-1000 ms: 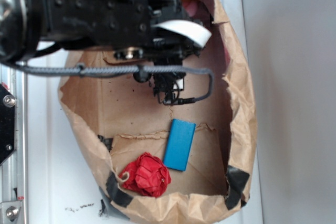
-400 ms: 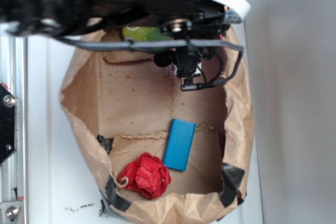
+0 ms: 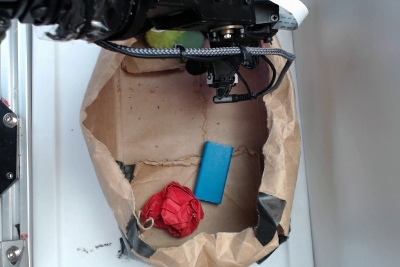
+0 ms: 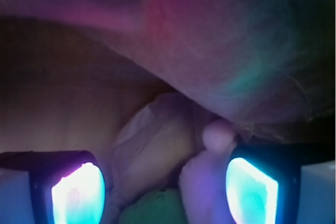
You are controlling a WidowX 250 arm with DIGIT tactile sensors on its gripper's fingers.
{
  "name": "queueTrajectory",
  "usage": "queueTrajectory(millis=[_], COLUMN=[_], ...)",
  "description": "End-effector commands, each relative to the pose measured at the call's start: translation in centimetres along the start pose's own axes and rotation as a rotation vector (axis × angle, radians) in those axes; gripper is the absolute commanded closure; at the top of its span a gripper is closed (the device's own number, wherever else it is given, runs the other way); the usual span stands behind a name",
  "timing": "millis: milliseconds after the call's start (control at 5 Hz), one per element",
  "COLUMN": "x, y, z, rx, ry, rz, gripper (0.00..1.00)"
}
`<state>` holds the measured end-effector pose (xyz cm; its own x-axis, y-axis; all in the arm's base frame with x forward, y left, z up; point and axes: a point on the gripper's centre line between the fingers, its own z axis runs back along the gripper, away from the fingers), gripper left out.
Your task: Grab the pink bunny.
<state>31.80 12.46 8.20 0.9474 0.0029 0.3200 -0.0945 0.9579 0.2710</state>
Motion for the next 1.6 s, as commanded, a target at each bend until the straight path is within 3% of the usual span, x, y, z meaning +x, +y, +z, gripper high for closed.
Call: queueTrajectory(millis=[0, 200, 600, 800, 1400], x=[0.4, 0.7, 0.5, 0.5, 0.5], y=[3.1, 3.0, 2.1, 2.3, 2.4], z=[-2.0, -3.1, -3.8, -3.4, -3.1], rx=[0.196, 0.234, 0.249, 0.265, 0.269], ry=[-0.04, -0.037, -0.057, -0.08, -0.1], rz=[0.035, 0.038, 0.0, 0.03, 0.039], gripper=[0.0, 0.0, 0.0, 1.0, 1.0])
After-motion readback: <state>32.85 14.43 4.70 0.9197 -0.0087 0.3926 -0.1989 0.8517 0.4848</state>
